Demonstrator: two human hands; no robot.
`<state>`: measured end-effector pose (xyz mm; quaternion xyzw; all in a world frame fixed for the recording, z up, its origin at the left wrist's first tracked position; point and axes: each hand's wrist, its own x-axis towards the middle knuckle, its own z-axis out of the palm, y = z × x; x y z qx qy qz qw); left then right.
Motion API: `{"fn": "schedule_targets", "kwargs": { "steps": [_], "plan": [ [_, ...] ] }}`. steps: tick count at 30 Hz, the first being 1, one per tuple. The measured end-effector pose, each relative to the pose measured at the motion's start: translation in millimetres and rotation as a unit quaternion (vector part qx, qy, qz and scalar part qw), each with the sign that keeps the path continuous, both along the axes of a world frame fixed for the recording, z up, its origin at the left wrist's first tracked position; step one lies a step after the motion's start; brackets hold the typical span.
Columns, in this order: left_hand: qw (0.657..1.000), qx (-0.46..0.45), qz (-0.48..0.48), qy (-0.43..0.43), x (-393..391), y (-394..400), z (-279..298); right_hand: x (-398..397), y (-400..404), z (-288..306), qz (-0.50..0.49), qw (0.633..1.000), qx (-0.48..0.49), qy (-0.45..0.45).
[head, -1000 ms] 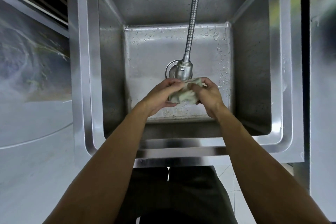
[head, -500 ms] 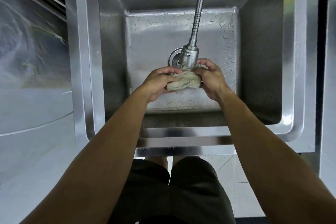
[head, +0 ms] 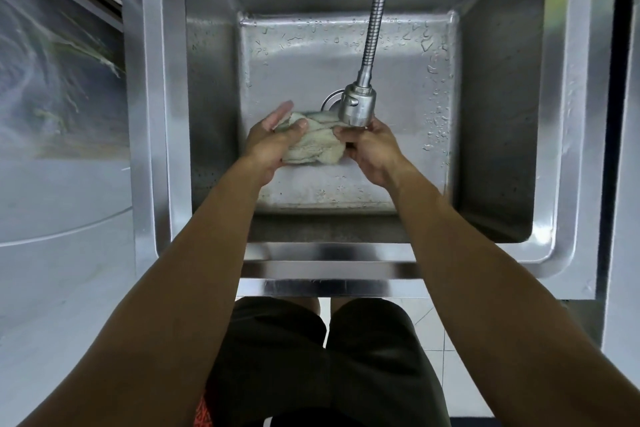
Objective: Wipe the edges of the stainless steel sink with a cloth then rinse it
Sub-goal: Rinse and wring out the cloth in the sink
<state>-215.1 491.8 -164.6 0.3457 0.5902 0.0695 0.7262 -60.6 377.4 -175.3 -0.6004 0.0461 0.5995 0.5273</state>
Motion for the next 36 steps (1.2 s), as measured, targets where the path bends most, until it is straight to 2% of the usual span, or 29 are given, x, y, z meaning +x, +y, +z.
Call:
{"fn": "schedule_targets", "kwargs": {
  "steps": [5,8,11,15,19,22,25,28,32,34,36],
  "plan": [
    [0.993,-0.014,-0.115,-0.020,37.1,-15.7,14.9,32.5,-26.9,2.6,-0.092,0.995,-0.027,-0.027],
    [0.992,-0.023,-0.119,-0.015,44.7,-21.4,20.6,45.4,-45.3,21.5,-0.020,1.000,-0.012,-0.018],
    [0.979,-0.035,-0.199,0.008,22.2,-19.7,33.8,34.8,-57.0,38.7,0.056,0.998,-0.034,-0.016],
    [0.968,-0.032,-0.248,-0.005,-9.4,-25.5,61.5,7.6,-71.9,65.4,0.044,0.996,-0.030,-0.065],
    [0.975,0.067,-0.204,-0.060,-9.4,-46.3,79.6,-20.6,-66.8,89.8,-0.042,0.980,0.002,-0.195],
    [0.980,0.149,-0.122,-0.057,12.1,-66.8,83.2,-59.2,-48.5,111.4,-0.007,0.937,0.067,-0.344],
    [0.981,0.185,-0.044,-0.032,37.1,-85.2,91.1,-56.4,-24.0,110.3,0.012,0.889,0.027,-0.456],
    [0.975,0.220,-0.001,-0.030,44.8,-77.7,91.9,-44.9,-9.1,107.3,0.005,0.887,-0.001,-0.462],
    [0.976,0.210,0.022,-0.046,35.2,-65.6,90.1,-49.0,-2.1,112.3,0.131,0.860,0.046,-0.490],
    [0.976,0.217,0.007,-0.026,32.3,-69.4,91.7,-42.5,2.6,109.6,0.109,0.881,0.027,-0.460],
    [0.978,0.204,0.008,-0.032,28.7,-64.2,89.3,-52.9,2.5,109.2,0.095,0.883,0.023,-0.459]
  ]
}}
